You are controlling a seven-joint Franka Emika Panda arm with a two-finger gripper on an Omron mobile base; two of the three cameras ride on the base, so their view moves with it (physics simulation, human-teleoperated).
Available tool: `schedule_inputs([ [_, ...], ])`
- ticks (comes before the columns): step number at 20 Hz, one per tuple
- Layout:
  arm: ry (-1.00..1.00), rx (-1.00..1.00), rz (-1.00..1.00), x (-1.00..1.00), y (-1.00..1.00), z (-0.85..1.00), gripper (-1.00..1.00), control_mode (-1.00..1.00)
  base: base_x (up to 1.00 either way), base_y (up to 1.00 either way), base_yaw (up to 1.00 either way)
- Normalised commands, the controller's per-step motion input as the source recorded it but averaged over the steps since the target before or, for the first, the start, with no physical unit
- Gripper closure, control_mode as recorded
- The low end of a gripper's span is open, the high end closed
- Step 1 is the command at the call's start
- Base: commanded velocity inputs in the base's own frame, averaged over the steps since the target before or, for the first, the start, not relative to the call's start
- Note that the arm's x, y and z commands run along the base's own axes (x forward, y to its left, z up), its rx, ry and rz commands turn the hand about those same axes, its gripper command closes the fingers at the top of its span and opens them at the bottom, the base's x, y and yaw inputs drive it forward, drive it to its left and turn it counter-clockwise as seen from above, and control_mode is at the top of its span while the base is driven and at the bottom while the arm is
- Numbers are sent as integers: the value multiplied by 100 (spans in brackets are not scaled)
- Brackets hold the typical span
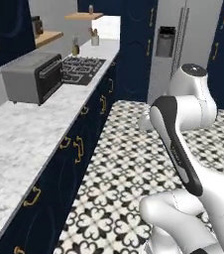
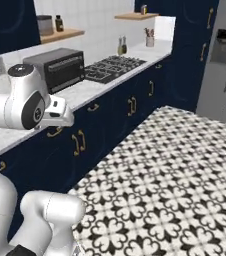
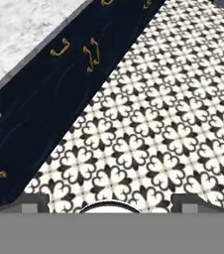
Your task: Navigate to the sink.
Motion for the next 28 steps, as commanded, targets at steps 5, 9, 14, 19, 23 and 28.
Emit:
schedule_inputs([
  [5,0,0,0,0,0,0,-100,100,0,-22,-99],
  [9,0,0,0,0,0,0,-100,100,0,0,-100],
  [14,0,0,0,0,0,0,-100,100,0,0,-100],
  [19,0,0,0,0,0,0,-100,100,0,0,-100],
  [23,0,0,0,0,0,0,-100,100,0,0,-100],
  [28,0,0,0,0,0,0,-100,100,0,-11,-100],
])
